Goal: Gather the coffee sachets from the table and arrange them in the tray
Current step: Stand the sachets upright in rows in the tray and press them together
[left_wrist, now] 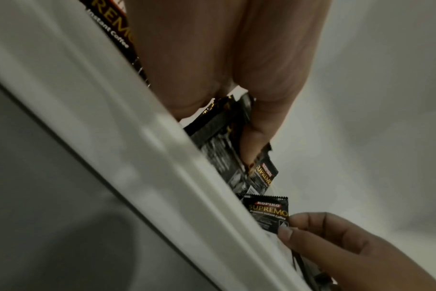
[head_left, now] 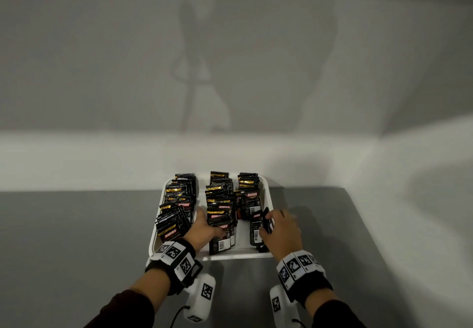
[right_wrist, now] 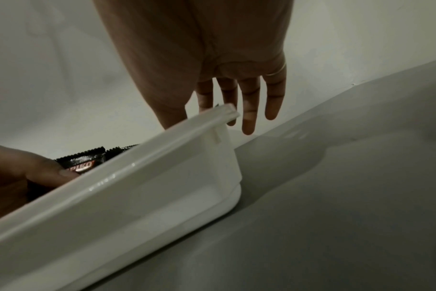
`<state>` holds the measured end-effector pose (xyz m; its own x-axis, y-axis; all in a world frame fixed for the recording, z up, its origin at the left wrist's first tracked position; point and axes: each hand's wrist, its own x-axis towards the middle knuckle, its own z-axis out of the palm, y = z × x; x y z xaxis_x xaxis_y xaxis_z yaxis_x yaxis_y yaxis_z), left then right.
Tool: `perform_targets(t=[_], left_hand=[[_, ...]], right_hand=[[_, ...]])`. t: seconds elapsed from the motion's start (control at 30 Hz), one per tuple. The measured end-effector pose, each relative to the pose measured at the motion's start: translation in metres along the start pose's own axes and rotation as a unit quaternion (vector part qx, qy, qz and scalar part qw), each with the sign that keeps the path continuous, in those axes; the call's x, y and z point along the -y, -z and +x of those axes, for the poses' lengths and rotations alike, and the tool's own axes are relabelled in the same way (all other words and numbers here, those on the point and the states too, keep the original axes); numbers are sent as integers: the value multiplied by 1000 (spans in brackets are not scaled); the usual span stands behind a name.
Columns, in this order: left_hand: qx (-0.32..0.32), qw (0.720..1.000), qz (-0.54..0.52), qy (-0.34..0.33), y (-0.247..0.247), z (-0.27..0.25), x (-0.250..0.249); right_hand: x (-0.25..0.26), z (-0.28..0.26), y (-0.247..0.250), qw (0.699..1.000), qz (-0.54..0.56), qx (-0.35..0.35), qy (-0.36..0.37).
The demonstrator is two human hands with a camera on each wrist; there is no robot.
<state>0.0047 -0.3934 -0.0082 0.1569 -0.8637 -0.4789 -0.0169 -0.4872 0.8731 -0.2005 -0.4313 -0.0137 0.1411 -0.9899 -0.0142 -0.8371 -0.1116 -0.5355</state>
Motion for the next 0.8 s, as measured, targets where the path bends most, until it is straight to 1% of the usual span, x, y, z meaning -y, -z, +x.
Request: perform_targets(t=[0.3,0.43,0.5,0.57,0.7,0.8], left_hand=[[31,999,-13,-17,4,-12,-4],[27,999,-31,-2,2,-11,0],[19,999,-34,-13,2,-9,3],[16,999,-17,-23,3,-8,3],[32,999,11,-29,7,-13,-1],[53,995,68,-57,7,-25,-8]], right_hand=[[0,0,1,1000,1,6,-1],[1,-1,0,1000,1,9,-4],[1,0,-1,1000,-1,11,-5],[1,0,0,1000,-5,13,-8],[0,0,1,1000,-5,14,-8],[-1,-1,1,1000,-6,14,-9]])
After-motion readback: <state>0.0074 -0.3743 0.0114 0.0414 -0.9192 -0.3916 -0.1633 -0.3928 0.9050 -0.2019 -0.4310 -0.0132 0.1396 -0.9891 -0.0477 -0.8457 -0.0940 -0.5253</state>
